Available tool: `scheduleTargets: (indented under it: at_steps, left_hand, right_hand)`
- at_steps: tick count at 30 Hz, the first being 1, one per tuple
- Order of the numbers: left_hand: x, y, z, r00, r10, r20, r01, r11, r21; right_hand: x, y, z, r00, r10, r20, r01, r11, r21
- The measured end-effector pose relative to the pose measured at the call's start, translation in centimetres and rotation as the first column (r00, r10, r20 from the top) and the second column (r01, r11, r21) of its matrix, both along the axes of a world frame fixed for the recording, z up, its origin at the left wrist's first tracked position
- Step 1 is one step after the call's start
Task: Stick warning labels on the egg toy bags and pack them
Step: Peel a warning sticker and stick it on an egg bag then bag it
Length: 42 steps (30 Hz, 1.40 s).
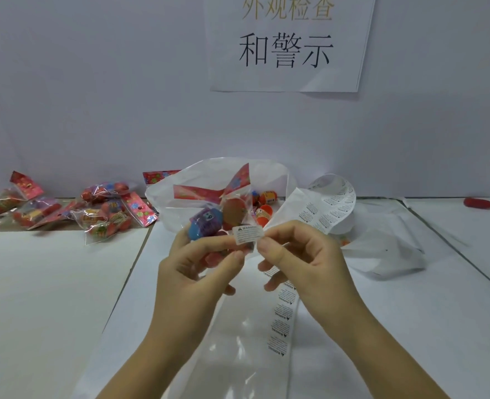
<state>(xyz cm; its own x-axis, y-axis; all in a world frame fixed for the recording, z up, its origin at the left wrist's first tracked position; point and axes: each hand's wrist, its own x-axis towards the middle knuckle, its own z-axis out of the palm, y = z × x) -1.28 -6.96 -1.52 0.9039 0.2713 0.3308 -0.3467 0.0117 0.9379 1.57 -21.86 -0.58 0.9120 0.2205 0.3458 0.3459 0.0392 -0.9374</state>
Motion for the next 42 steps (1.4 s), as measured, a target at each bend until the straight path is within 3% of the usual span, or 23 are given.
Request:
scheduleTargets:
  at_steps: [5,9,12,14,17,19,21,23,25,28,31,35,40,42]
  left_hand:
    - [0.5,0.6,-0.3,0.998,-0.018,-0.067,0.009,0.991,-0.132]
    - [0.3,0.6,0.0,0.99,-0.137,-0.026,0.13,0.971,-0.202]
    - [0.1,0.4,0.2,0.985,-0.174,0.006,0.173,0.975,-0.139]
    - [0.0,0.0,0.0,0.989,-0.144,0.034,0.146,0.986,-0.075]
    - [-0.5,-0.6,-0.8,0.995,0.078,0.058,-0.089,0.976,0.2]
    - [-0.9,-1.1,-1.0,0.99,0.129,0.048,-0.137,0.959,0.25]
    - [-1.0,-1.8,-1.1,0.999,-0.039,-0.001,0.039,0.997,0.062]
    - [-1.0,-2.0,-1.0,0.969,-0.243,-0.036,0.228,0.946,-0.23]
    - [-0.8,-1.6,-0.6,0.952,-0.299,-0.07,0.249,0.887,-0.39]
    - [-0.3,-0.8,-0.1,0.959,-0.271,-0.08,0.187,0.821,-0.54]
    - [-0.2,-0.5,0.3,0.967,-0.242,-0.085,0.147,0.795,-0.588]
    - [-0.2,-0.4,0.3,0.958,-0.267,-0.107,0.166,0.816,-0.554]
    - [0.1,0.9,0.3,0.893,-0.43,-0.133,0.293,0.78,-0.553]
    - [0.2,1.2,0.4,0.878,-0.449,-0.165,0.318,0.807,-0.498]
  right_hand:
    - [0.9,-0.7,0.1,0.984,-0.174,-0.04,0.177,0.925,0.337]
    - [0.9,-0.3,-0.2,0.989,0.005,-0.147,0.023,0.982,0.187]
    - [0.5,0.4,-0.7,0.978,0.085,-0.189,-0.041,0.973,0.225]
    - [0.2,0.6,-0.7,0.991,0.022,-0.132,0.012,0.968,0.25]
    - [-0.2,0.8,-0.9,0.992,-0.125,-0.012,0.123,0.949,0.291]
    - [-0.4,0.9,-1.1,0.958,-0.261,0.116,0.228,0.943,0.242]
    - [-0.7,1.1,-1.2,0.914,-0.291,0.283,0.264,0.956,0.13]
    - [-1.3,1.4,-1.6,0.899,-0.19,0.394,0.209,0.978,-0.007]
    - [-2.0,1.7,-1.6,0.888,-0.077,0.453,0.132,0.987,-0.092]
    - [-2.1,1.6,-0.9,0.862,-0.126,0.49,0.121,0.992,0.043]
    - [-1.5,1.3,0.0,0.899,-0.291,0.326,0.259,0.956,0.14]
    - [-0.3,0.5,0.1,0.994,-0.107,-0.032,0.111,0.974,0.198]
    - [0.4,-0.1,0.1,0.997,-0.037,-0.066,0.05,0.975,0.217]
    - [0.4,-0.2,0.2,0.996,0.029,-0.084,-0.011,0.978,0.207]
